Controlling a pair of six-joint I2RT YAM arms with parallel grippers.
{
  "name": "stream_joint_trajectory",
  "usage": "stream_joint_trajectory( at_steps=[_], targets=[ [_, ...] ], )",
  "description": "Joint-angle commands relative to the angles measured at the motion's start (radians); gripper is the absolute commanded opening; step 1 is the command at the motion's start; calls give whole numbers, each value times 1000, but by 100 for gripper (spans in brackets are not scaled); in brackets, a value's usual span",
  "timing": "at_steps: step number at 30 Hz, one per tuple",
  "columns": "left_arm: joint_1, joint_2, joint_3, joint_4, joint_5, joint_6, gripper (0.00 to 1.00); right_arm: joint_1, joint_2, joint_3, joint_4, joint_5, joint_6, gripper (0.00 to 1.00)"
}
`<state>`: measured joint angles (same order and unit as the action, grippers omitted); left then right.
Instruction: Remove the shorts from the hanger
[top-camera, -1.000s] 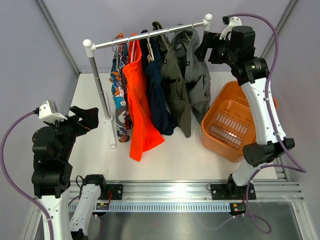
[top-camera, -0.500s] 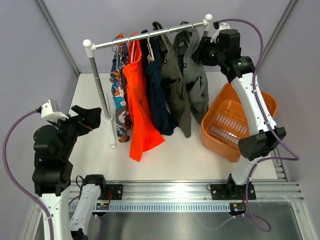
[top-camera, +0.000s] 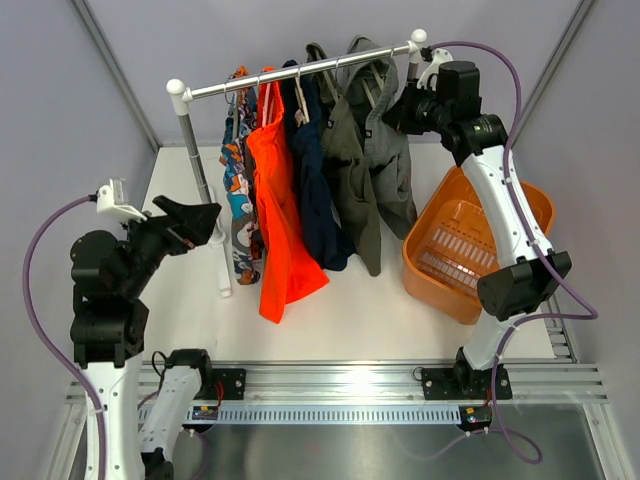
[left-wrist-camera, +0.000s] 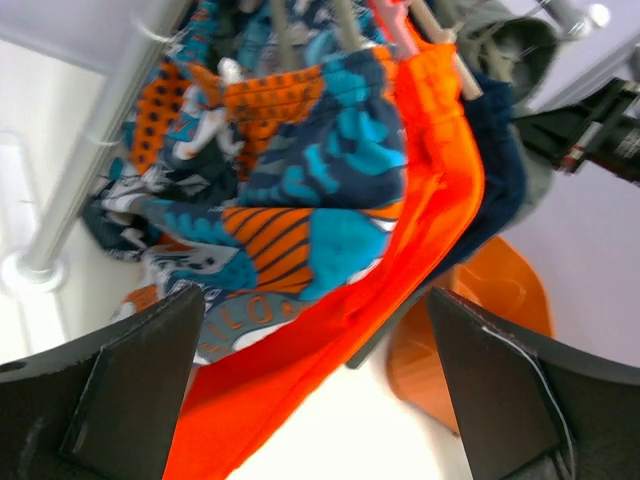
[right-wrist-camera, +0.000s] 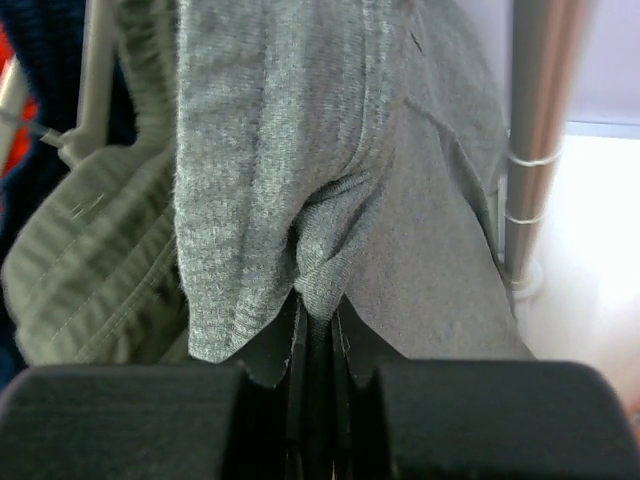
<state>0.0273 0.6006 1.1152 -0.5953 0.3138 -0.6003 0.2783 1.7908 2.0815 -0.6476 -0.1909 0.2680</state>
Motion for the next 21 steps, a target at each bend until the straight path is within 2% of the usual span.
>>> stream_joint_trajectory(
  at_steps=[1,9,15,21],
  targets=[
    [3,56,67,137,146,-65,99,-40,-50,42,60,-186,-30,0],
    [3,146,156,268,241,-162,99,-143,-108,68,152,-364,27,0],
    [-20,225,204,310,251,-185,99,-148,-149,45,155,-390,-9,0],
    [-121,295,235,315,214,-153,99,-148,-209,-41,135,-397,-71,0]
  ],
)
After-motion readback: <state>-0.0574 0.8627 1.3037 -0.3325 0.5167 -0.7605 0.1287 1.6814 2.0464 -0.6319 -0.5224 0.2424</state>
